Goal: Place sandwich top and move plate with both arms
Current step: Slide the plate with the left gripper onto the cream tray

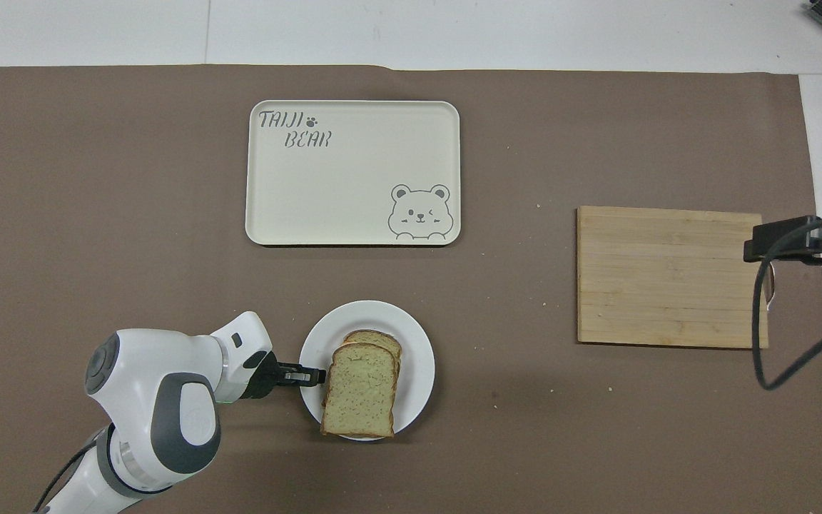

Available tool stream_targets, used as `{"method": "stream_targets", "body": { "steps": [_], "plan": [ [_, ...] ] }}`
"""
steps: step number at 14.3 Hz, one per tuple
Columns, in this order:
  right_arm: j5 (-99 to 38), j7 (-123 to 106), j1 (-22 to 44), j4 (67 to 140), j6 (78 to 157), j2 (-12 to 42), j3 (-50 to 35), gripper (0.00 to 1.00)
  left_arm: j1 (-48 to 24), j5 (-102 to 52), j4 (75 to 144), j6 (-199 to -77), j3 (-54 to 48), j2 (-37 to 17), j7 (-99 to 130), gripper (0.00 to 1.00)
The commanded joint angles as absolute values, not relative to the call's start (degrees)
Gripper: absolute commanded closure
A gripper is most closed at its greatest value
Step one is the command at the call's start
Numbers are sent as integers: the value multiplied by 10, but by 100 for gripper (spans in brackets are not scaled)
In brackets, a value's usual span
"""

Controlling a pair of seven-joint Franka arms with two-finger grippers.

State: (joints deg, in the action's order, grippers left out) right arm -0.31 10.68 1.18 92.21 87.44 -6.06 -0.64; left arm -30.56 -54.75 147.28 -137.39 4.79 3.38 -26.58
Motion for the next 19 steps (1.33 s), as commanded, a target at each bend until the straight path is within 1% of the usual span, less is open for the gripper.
{"method": "stream_targets", "body": {
  "steps": [1, 3, 6, 8, 10, 13, 17, 19],
  "plan": [
    [3, 96, 6, 950, 877, -82, -16, 0, -291, -558, 1477, -1367, 55, 18, -290, 100],
    [9, 56, 5, 950, 876, -81, -15, 0, -273, -576, 1475, -1345, 55, 18, -293, 100],
    [7, 45, -5, 947, 872, -78, -11, 0, -242, -593, 1448, -1302, 55, 6, -305, 100],
    [1, 47, -4, 946, 874, -76, -12, 0, -219, -622, 1448, -1282, 55, 7, -354, 100],
    [1, 46, -4, 945, 876, -76, -12, 0, -193, -627, 1432, -1231, 57, 4, -365, 100],
    [8, 43, -7, 930, 869, -66, -12, 0, -157, -662, 1417, -1193, 57, 1, -416, 100],
    [-3, 45, -4, 933, 869, -69, -12, 0, -128, -682, 1378, -1151, 57, -19, -420, 100],
    [-3, 45, -7, 932, 869, -68, -12, 0, -113, -692, 1341, -1136, 57, -40, -418, 100]
  ]
}}
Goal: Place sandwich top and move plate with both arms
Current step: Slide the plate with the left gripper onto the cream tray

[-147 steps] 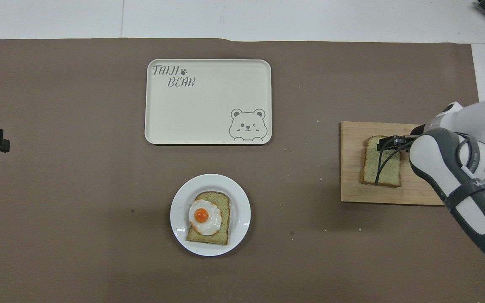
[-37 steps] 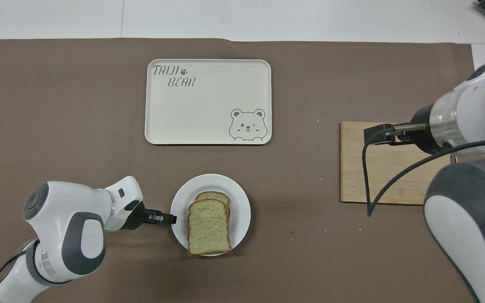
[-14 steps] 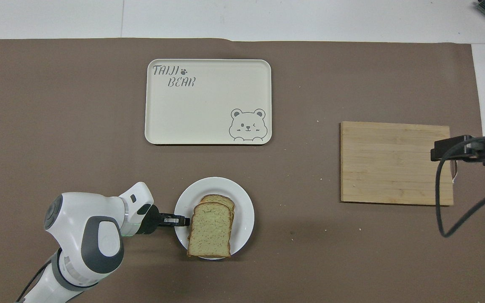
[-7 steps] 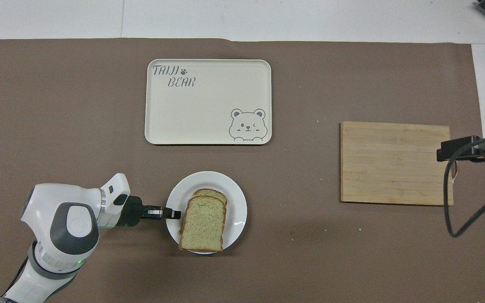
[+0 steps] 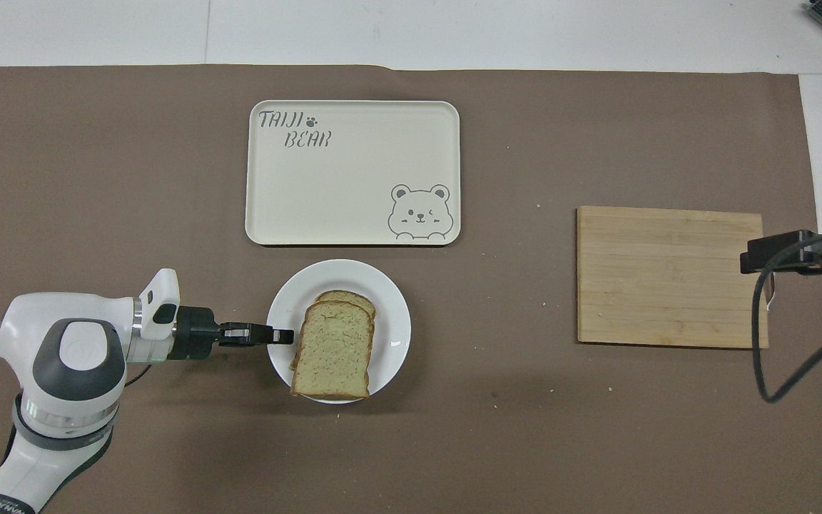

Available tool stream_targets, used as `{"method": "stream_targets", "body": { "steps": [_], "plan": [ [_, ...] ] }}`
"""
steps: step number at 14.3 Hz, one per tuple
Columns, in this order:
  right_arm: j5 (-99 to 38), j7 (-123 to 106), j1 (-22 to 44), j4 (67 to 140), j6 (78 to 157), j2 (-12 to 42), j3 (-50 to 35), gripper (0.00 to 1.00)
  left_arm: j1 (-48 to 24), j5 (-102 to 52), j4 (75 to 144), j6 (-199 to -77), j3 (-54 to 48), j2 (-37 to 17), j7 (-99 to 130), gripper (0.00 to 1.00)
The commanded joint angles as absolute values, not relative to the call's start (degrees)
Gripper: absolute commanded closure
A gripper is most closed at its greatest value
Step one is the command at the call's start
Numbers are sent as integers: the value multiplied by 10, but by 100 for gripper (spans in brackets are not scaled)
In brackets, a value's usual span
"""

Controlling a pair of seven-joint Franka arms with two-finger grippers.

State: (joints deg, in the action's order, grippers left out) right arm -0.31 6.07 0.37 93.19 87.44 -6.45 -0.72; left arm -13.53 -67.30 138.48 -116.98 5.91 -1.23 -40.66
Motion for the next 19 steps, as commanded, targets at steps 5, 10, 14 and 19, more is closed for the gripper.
{"method": "stream_targets", "body": {
  "steps": [5, 10, 14, 19],
  "plan": [
    [-3, 47, -6, 931, 869, -68, -12, 0, -93, -687, 1223, -1122, 57, -104, -407, 100],
    [-3, 46, -6, 932, 869, -68, -12, 0, -78, -684, 1102, -1118, 54, -171, -345, 100],
    [-3, 46, -5, 932, 869, -68, -12, 0, -80, -685, 1015, -1132, 51, -245, -302, 100],
    [-3, 47, -6, 931, 869, -68, -12, 0, -76, -681, 975, -1208, 6, -309, -296, 100]
  ]
}}
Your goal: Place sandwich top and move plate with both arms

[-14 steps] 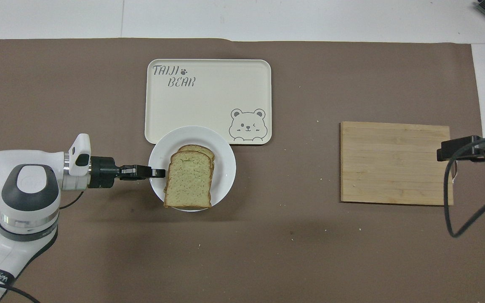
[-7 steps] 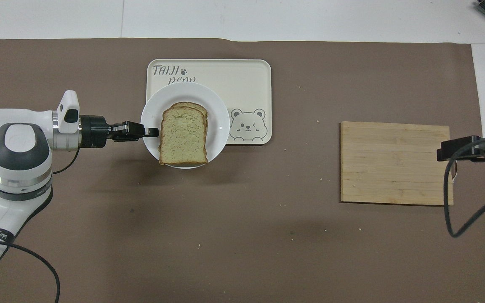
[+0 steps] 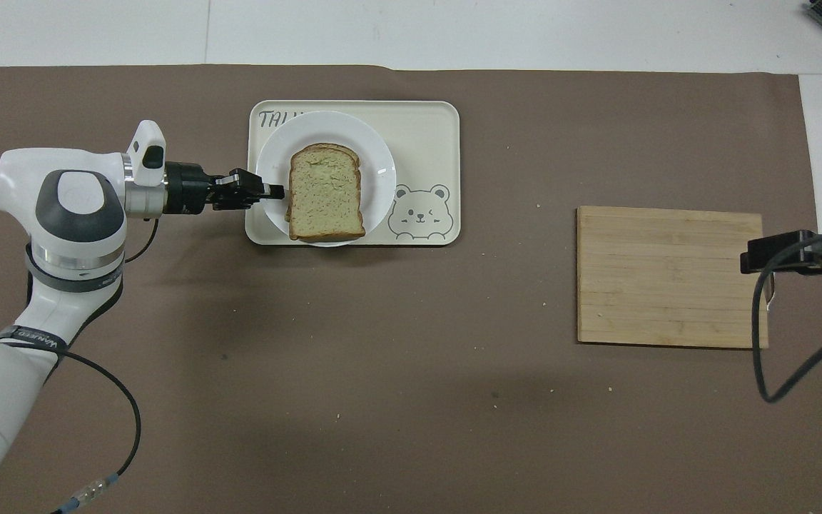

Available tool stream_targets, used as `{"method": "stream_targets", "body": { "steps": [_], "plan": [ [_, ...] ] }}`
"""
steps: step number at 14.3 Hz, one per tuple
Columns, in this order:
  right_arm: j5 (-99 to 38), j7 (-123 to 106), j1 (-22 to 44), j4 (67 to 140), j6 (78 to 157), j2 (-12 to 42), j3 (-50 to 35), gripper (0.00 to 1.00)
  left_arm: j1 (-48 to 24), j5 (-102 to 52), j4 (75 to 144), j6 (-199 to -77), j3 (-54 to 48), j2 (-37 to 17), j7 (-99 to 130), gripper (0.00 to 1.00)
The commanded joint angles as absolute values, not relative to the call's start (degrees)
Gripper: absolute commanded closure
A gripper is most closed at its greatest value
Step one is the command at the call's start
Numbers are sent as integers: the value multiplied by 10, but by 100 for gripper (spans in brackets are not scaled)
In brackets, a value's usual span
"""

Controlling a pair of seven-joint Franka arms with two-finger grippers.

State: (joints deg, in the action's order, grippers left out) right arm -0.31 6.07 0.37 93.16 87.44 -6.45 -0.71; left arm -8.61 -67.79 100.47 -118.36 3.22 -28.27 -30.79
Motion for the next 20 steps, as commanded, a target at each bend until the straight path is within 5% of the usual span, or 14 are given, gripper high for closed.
{"method": "stream_targets", "body": {
  "steps": [1, 5, 6, 7, 16, 20],
  "plan": [
    [-3, 46, -6, 931, 869, -68, -12, 0, -76, -681, 968, -1227, -4, -324, -296, 100],
    [-3, 47, -6, 931, 869, -68, -12, 0, -83, -679, 927, -1255, -11, -352, -282, 100],
    [-3, 47, -6, 931, 869, -68, -12, 0, -91, -679, 931, -1269, -9, -351, -282, 60],
    [-3, 46, -6, 931, 869, -68, -12, 0, -92, -679, 939, -1279, -9, -349, -286, 1],
    [-3, 46, -6, 932, 869, -68, -12, 0, -81, -519, 959, -1239, 15, -250, -99, 0],
    [-3, 47, -6, 931, 869, -68, -12, 0, -89, -307, 951, -1227, 15, -214, -19, 0]
  ]
}}
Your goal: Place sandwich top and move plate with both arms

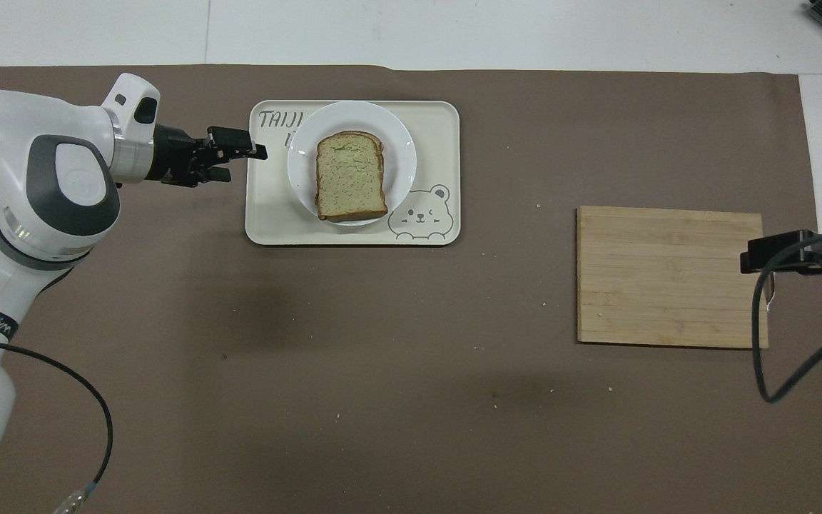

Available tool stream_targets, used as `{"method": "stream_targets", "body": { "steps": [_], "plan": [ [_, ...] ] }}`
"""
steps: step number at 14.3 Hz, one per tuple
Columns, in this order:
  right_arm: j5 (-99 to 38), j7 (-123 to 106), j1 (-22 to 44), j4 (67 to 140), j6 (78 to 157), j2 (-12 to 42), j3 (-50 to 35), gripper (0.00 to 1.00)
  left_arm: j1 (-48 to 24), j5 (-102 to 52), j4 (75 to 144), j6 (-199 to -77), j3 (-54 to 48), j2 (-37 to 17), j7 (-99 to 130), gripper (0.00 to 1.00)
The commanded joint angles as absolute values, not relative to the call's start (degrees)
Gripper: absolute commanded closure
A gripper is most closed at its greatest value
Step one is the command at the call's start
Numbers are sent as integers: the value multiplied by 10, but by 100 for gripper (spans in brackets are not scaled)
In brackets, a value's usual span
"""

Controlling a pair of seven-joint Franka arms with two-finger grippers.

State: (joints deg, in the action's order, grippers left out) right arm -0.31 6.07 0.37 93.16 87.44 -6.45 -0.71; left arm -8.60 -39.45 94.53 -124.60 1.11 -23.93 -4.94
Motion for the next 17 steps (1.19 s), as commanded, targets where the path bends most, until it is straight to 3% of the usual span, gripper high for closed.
{"method": "stream_targets", "body": {
  "steps": [1, 6, 14, 17],
  "plan": [
    [-4, 47, -6, 931, 869, -68, -12, 0, -87, -271, 950, -1206, 16, -202, -17, 0],
    [-3, 46, -6, 932, 869, -68, -12, 0, -72, -56, 933, -1104, 33, -129, 49, 0],
    [-3, 47, -6, 931, 869, -68, -12, 0, -53, -1, 898, -912, 32, -12, 51, 0],
    [-3, 46, -6, 931, 869, -68, -12, 0, -54, 22, 866, -840, 27, -2, 51, 0]
  ]
}}
